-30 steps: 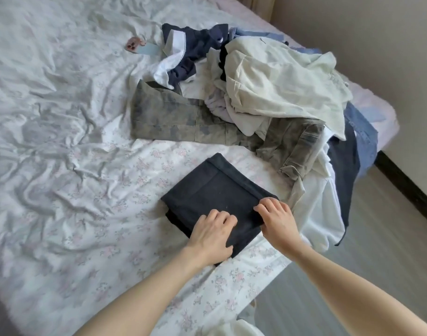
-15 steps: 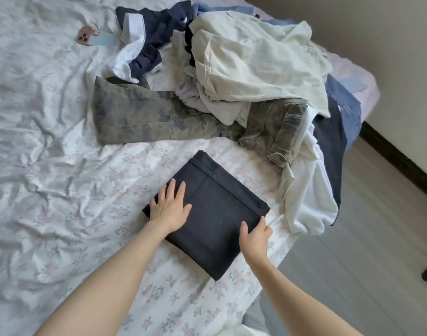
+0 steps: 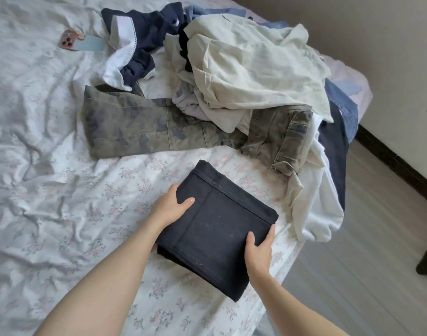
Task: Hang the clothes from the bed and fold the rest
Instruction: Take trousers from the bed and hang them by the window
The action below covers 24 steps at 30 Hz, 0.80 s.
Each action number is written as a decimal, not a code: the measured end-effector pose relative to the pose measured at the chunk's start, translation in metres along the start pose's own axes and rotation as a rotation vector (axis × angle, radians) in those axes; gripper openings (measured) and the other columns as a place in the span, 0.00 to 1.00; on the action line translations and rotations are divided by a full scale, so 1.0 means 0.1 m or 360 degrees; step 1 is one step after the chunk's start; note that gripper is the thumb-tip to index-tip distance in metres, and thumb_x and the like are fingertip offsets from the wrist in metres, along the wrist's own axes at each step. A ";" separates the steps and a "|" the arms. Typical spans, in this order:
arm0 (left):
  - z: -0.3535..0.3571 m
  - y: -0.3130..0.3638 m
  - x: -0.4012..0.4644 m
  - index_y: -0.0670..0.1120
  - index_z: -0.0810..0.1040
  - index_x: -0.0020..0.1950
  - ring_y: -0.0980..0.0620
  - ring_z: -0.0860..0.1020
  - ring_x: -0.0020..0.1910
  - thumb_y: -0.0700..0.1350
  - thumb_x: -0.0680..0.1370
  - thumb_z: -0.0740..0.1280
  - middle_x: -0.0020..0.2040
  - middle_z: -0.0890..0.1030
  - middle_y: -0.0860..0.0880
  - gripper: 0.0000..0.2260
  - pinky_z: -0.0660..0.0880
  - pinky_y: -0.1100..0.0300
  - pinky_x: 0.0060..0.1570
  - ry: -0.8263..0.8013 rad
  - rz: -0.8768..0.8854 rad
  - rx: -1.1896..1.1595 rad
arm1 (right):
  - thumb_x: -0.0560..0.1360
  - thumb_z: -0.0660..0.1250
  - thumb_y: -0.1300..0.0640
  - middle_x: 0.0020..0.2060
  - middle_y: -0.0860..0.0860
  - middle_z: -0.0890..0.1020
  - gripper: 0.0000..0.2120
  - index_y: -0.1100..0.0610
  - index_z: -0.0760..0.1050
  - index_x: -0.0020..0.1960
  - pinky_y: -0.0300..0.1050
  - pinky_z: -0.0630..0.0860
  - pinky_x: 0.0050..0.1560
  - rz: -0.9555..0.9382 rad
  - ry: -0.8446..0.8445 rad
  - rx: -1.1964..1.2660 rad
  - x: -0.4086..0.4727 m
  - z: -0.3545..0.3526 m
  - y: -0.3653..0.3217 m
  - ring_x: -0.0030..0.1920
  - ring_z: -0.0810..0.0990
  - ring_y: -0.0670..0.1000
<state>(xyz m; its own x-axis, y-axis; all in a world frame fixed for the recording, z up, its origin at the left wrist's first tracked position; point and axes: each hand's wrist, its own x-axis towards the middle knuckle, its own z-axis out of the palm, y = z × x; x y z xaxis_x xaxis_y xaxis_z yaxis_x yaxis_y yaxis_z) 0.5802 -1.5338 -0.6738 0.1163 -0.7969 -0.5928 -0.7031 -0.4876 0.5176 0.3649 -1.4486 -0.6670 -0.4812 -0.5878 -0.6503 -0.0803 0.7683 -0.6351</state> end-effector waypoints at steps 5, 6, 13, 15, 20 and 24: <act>-0.04 0.06 -0.31 0.47 0.64 0.69 0.47 0.75 0.52 0.54 0.80 0.58 0.59 0.77 0.47 0.20 0.71 0.55 0.50 0.0219 0.0083 -0.0139 | 0.78 0.58 0.56 0.69 0.49 0.68 0.31 0.43 0.48 0.75 0.48 0.66 0.63 -0.0138 0.0010 -0.0011 -0.10 -0.05 -0.25 0.65 0.70 0.54; -0.06 0.07 -0.39 0.46 0.63 0.70 0.45 0.75 0.56 0.53 0.80 0.58 0.62 0.76 0.46 0.21 0.70 0.55 0.52 0.0256 0.0065 -0.0192 | 0.78 0.58 0.57 0.69 0.48 0.67 0.30 0.43 0.49 0.75 0.50 0.66 0.66 -0.0191 -0.0026 -0.0013 -0.13 -0.06 -0.33 0.66 0.69 0.54; -0.44 0.17 -1.00 0.42 0.66 0.66 0.40 0.74 0.59 0.48 0.80 0.59 0.62 0.76 0.42 0.17 0.66 0.54 0.50 0.0818 -0.0019 -0.0508 | 0.77 0.61 0.55 0.61 0.53 0.75 0.20 0.56 0.64 0.68 0.54 0.71 0.63 -0.0590 -0.0290 -0.0029 -0.45 -0.06 -1.04 0.61 0.73 0.55; -0.62 0.24 -1.18 0.41 0.65 0.67 0.39 0.72 0.62 0.48 0.81 0.58 0.66 0.73 0.41 0.18 0.67 0.52 0.55 0.0959 -0.0028 -0.0576 | 0.77 0.61 0.55 0.48 0.51 0.78 0.08 0.55 0.70 0.55 0.47 0.74 0.48 -0.0660 -0.0378 0.0048 -0.58 -0.05 -1.25 0.50 0.77 0.54; -1.06 0.48 -1.72 0.43 0.63 0.71 0.40 0.68 0.67 0.48 0.81 0.57 0.70 0.69 0.43 0.19 0.65 0.51 0.61 0.1287 0.0016 -0.0605 | 0.78 0.59 0.52 0.49 0.51 0.78 0.10 0.55 0.71 0.56 0.43 0.69 0.48 -0.0794 -0.0695 0.0040 -1.04 -0.11 -1.74 0.49 0.76 0.51; -1.26 0.67 -2.25 0.41 0.66 0.67 0.40 0.71 0.62 0.46 0.81 0.57 0.63 0.74 0.43 0.16 0.66 0.53 0.55 0.1580 0.0017 -0.0727 | 0.78 0.56 0.55 0.61 0.53 0.75 0.20 0.57 0.63 0.69 0.51 0.70 0.62 -0.1325 -0.0899 -0.0196 -1.56 -0.27 -2.00 0.61 0.72 0.55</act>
<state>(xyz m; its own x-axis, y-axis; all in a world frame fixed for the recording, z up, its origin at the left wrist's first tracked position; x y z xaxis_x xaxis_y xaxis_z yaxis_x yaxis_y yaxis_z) 0.5946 -1.4319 -0.4279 0.7699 -0.6344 0.0686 -0.4045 -0.4022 0.8213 0.4329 -1.5040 -0.4272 0.2495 -0.9578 -0.1429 -0.3065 0.0618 -0.9498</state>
